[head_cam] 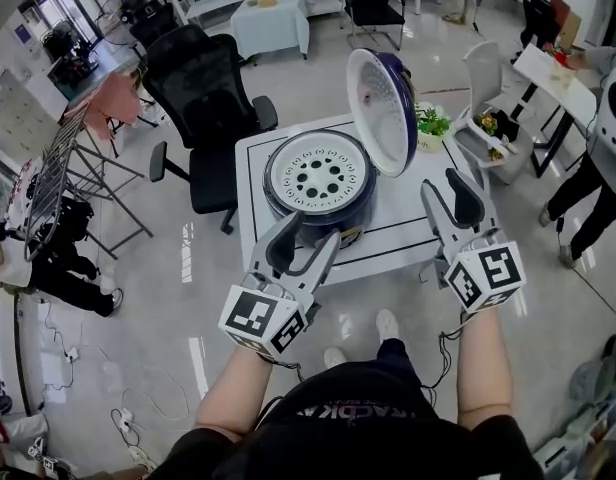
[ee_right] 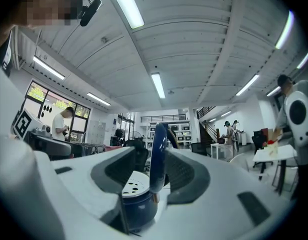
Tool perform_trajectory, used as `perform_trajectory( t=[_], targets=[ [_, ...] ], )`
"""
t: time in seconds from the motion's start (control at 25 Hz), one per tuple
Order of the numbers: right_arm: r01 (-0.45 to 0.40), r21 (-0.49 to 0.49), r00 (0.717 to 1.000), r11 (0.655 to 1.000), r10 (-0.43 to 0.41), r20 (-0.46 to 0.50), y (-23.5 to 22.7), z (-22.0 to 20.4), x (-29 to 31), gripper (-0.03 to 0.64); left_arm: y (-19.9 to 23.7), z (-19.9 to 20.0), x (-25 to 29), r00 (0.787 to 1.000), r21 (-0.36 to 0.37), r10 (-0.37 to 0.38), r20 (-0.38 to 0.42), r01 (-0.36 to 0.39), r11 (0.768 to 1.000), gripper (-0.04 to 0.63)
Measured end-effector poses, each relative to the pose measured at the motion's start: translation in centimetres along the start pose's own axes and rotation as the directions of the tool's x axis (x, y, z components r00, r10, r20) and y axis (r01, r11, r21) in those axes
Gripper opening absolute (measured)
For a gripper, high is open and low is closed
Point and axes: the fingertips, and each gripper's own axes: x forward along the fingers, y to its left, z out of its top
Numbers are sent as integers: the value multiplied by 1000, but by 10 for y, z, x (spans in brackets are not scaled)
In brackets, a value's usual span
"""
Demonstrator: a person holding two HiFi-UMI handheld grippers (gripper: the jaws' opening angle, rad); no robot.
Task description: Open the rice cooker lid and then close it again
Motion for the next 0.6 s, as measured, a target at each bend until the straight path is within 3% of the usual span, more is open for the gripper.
perform_trajectory(
  t=[0.6],
  targets=[
    [-26, 6, 999, 1000, 26, -24, -53, -5, 31, 172, 2, -4, 42, 999, -15, 53, -2, -53, 998, 233]
  ],
)
